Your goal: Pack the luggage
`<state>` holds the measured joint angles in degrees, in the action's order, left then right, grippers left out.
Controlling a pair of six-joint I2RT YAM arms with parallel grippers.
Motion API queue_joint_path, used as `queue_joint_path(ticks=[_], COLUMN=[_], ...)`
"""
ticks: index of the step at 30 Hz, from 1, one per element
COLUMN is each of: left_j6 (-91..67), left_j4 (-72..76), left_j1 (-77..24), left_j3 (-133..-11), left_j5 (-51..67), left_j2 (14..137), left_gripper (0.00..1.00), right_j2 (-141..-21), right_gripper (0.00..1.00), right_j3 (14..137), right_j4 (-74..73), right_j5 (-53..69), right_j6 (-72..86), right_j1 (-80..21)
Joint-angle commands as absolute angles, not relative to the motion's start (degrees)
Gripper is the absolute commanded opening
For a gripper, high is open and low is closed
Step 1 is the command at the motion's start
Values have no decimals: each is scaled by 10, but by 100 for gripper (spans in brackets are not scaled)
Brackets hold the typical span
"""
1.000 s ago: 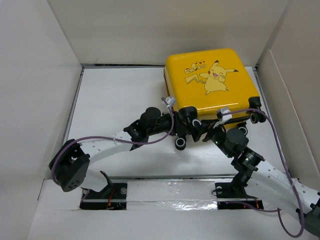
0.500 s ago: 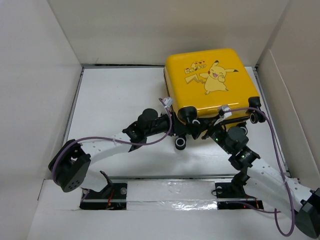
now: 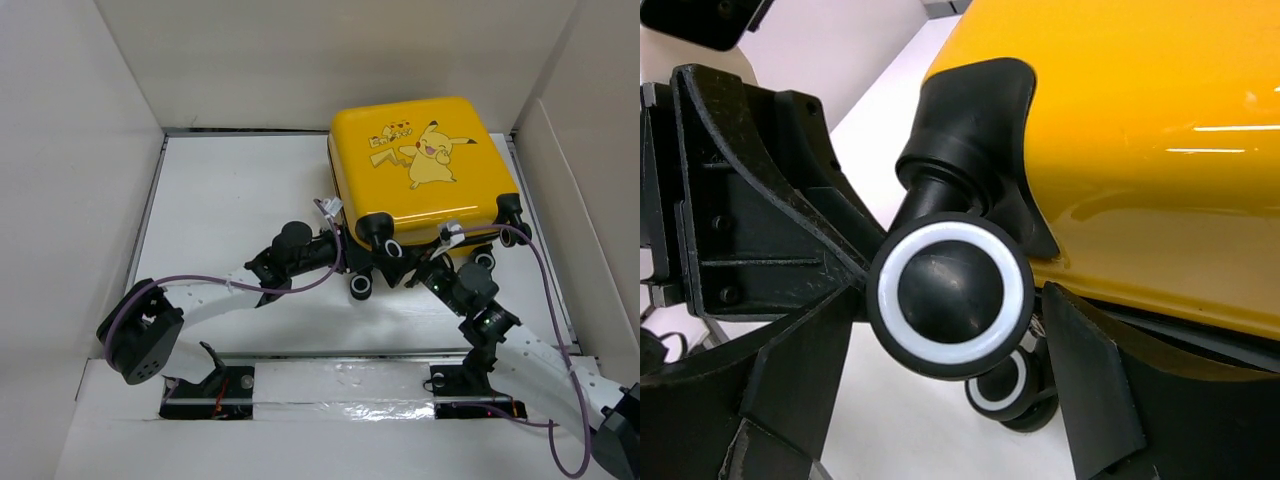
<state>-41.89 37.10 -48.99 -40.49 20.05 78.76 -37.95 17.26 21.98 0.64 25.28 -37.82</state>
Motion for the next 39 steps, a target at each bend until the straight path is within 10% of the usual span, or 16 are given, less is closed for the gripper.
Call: queue_joint_path(ticks=[1, 11, 19, 24, 32, 39], left_j6=[-425, -424, -410, -372, -360, -339], left_j4=[497, 491, 466, 398, 303, 353], left_j1=[-490, -490, -485, -479, -513, -538], left_j3=[-414, -413, -410, -381, -320, -312], left_j5=[228, 234, 223, 155, -27, -90], left_j2=[756, 760, 746, 700, 639, 693], left_gripper=[0, 0, 1, 39, 5, 15], right_j2=[-397, -448, -448, -469, -570, -631], right_gripper=[80, 70, 25, 14, 4, 3], right_j3=[181, 198, 200, 224, 308, 373], right_j4=[262, 326, 331, 324, 307, 302], right_j5=[-4, 8, 3, 16, 30, 7], right_j6=[251, 242, 228, 209, 171, 151], right_j1=[-375, -375, -375, -375, -431, -489])
